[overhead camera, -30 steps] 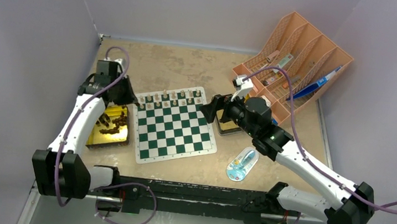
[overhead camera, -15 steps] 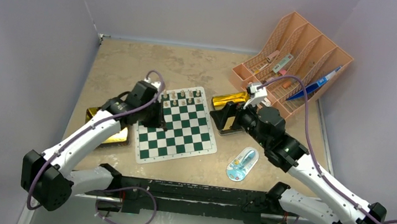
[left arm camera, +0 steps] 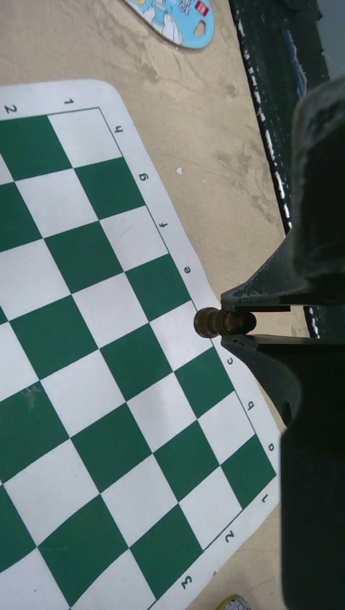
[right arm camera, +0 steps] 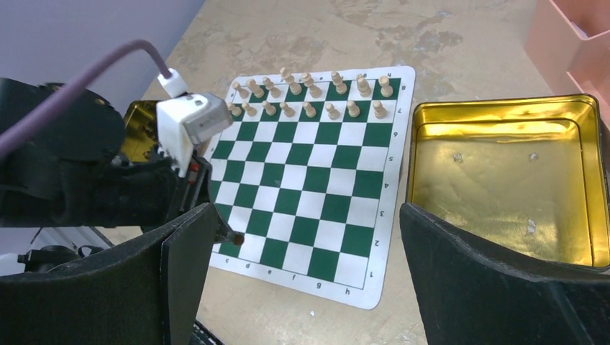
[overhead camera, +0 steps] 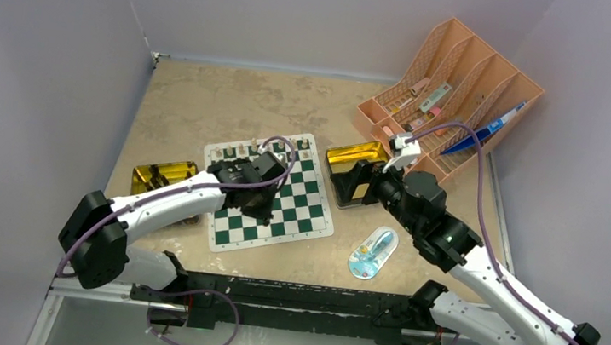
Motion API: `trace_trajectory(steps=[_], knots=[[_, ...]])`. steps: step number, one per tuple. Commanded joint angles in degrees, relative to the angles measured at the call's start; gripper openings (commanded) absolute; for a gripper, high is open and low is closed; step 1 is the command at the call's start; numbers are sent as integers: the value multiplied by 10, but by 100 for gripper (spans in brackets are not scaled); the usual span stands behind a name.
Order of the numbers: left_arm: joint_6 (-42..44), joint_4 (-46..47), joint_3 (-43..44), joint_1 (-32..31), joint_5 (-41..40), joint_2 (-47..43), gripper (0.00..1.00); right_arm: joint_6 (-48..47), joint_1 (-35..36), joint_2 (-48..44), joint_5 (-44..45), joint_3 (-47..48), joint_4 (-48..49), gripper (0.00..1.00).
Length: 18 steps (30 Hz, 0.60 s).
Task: Set up the chess pieces on the board
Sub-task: Place the chess piece on the chessboard.
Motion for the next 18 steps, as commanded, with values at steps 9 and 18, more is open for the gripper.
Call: trace_trajectory(steps=[9, 18], knots=[[-39, 11, 46, -61, -50, 86, 2, 11, 2, -30, 24, -10, -5, 99], [-50, -3, 92, -89, -54, 139, 2, 9, 2, -47, 23, -15, -17, 99]])
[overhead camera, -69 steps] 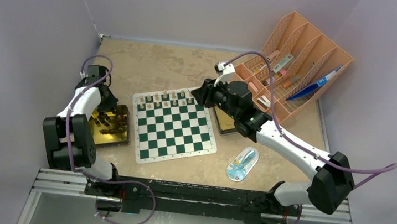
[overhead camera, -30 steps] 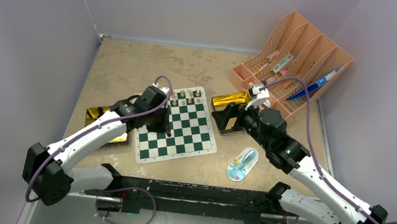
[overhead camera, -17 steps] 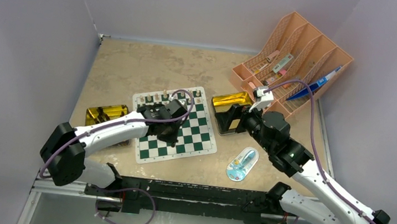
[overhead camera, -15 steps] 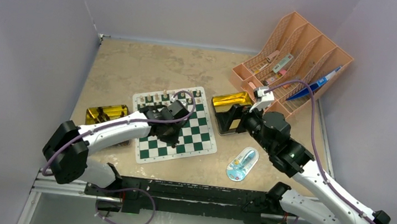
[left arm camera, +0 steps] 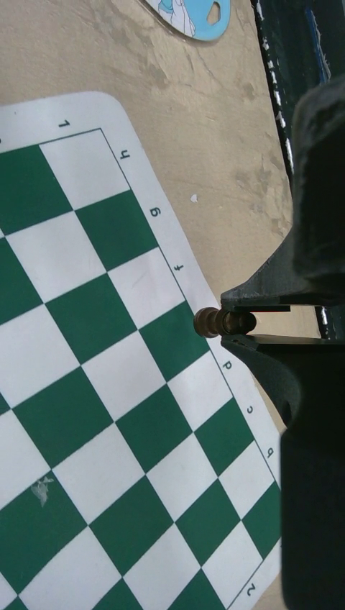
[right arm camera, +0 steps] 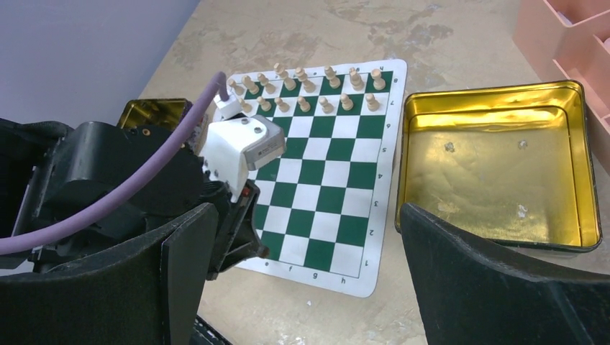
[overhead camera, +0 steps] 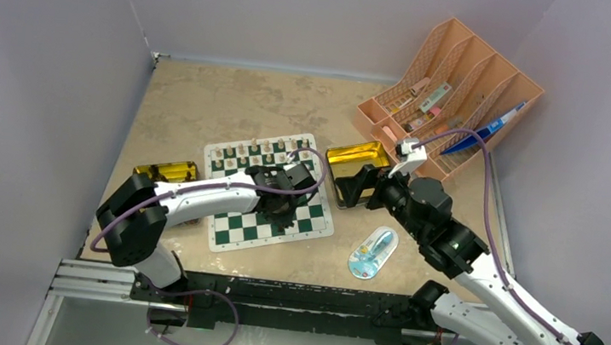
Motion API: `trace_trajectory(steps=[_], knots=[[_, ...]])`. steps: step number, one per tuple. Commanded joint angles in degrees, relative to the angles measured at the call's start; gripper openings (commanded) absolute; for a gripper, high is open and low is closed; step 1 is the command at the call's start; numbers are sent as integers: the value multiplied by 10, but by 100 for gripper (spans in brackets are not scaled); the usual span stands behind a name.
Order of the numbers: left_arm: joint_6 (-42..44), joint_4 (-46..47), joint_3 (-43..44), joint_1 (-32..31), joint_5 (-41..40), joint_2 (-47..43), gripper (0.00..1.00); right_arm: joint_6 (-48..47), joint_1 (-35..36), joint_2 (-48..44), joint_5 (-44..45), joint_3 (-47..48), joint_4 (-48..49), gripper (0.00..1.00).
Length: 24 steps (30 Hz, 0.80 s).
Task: Set up the chess pieces on the board
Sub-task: Place the chess piece on the chessboard.
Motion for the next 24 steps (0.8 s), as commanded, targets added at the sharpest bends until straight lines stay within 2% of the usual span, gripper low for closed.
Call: trace_trajectory(steps=[1, 15, 24], knots=[[-16, -4, 28, -8, -10, 16, 3, 3, 2, -14, 13, -4, 5, 99], [-11, 38, 17, -9, 32, 19, 3, 3, 2, -17, 13, -9, 8, 99], [1, 89, 4, -9, 3, 33, 3, 3, 2, -19, 15, -9, 10, 99]])
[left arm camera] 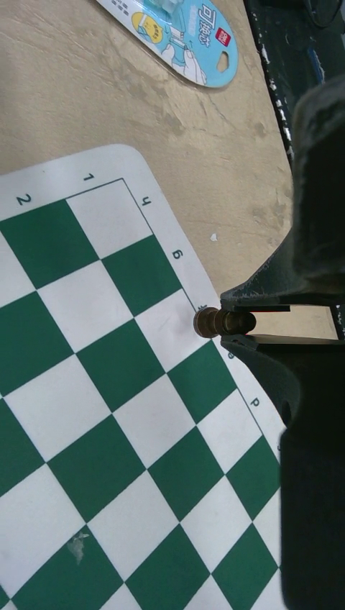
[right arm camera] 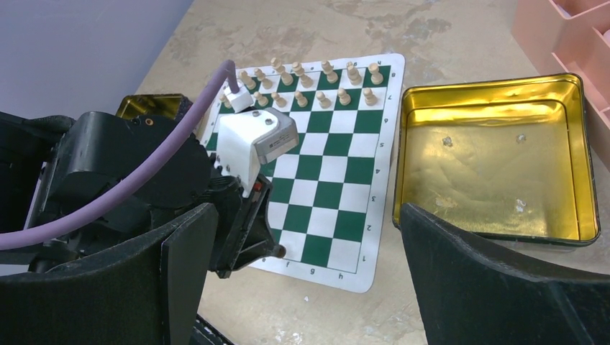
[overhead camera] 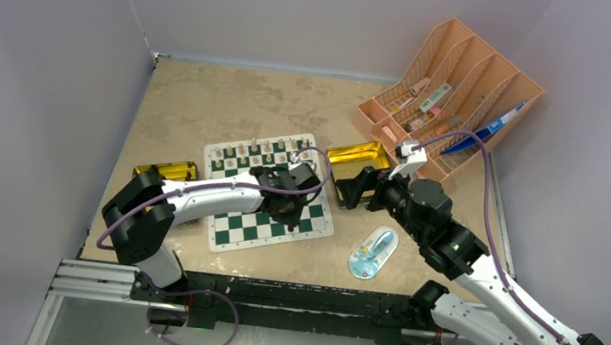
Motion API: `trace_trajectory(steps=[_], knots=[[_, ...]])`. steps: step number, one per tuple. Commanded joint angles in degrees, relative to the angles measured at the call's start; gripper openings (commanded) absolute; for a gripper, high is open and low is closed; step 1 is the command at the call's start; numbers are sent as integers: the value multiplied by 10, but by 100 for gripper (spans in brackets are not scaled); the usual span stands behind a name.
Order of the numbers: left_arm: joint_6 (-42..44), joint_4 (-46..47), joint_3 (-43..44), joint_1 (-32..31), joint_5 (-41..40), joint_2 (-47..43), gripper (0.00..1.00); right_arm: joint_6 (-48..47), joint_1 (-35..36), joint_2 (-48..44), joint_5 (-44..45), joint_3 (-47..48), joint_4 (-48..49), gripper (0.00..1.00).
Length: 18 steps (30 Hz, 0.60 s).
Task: Set up the chess pieces on the board
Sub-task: Place the chess piece on the chessboard.
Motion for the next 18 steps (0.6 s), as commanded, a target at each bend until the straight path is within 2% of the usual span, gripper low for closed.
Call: trace_trajectory(steps=[1, 18], knots=[[8, 40, -3, -2, -22, 14, 3, 4, 2, -10, 15, -1, 14, 99], [6, 53, -7, -4, -35, 46, 5, -2, 2, -15, 11, -3, 8, 99]])
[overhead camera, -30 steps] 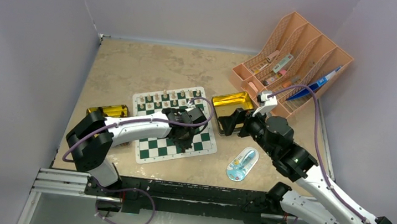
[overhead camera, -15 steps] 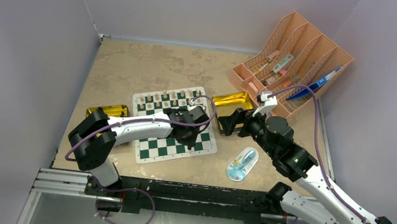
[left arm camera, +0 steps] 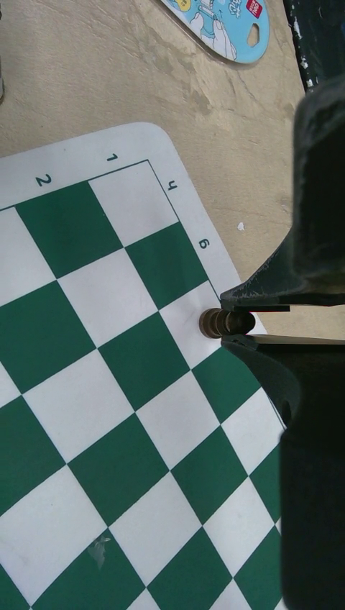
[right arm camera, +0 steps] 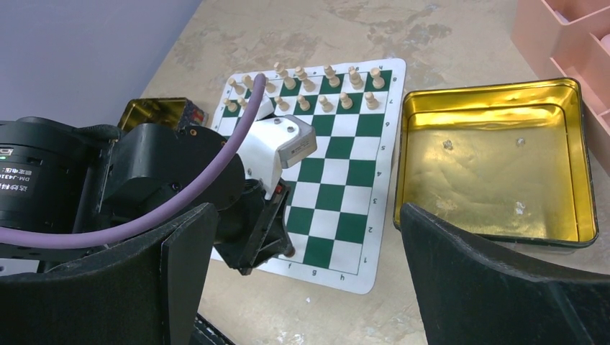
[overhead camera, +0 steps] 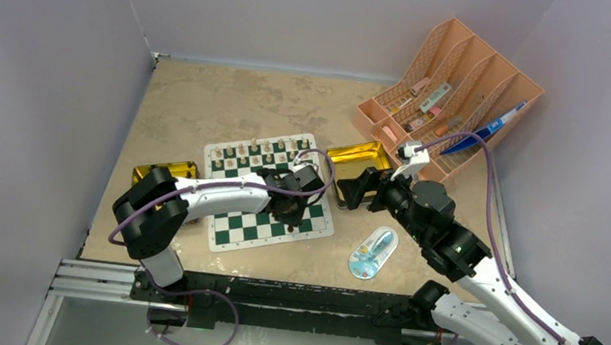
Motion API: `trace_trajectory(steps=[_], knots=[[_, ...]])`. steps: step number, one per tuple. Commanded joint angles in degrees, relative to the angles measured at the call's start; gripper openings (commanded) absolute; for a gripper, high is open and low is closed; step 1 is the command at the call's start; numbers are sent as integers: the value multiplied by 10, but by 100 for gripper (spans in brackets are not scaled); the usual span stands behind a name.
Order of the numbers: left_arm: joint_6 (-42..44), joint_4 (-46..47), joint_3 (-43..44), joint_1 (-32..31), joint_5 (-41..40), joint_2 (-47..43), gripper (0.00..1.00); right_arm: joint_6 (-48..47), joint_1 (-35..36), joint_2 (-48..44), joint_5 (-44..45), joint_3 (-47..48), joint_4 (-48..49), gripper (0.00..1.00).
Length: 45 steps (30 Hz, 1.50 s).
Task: Set up the chess pieces on the board
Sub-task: Place the chess piece on the chessboard.
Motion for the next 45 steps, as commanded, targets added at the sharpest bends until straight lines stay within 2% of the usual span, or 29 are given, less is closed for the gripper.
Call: trace_trajectory(steps=[1, 20, 29, 33, 45], knots=[[0, 21, -7, -4, -12, 7, 5, -2, 2, -5, 11, -2, 10, 99], [-16, 17, -7, -9, -25, -16, 5, -5, 2, -1, 10, -6, 12, 99], [-21, 28, -17, -9, -27, -27, 9, -4, 3, -2, 10, -7, 13, 99], [-24, 28, -18, -9, -24, -23, 14, -4, 3, -3, 10, -7, 12, 99], [-29, 5, -1, -10, -24, -51, 37, -3, 2, -6, 9, -5, 15, 99]])
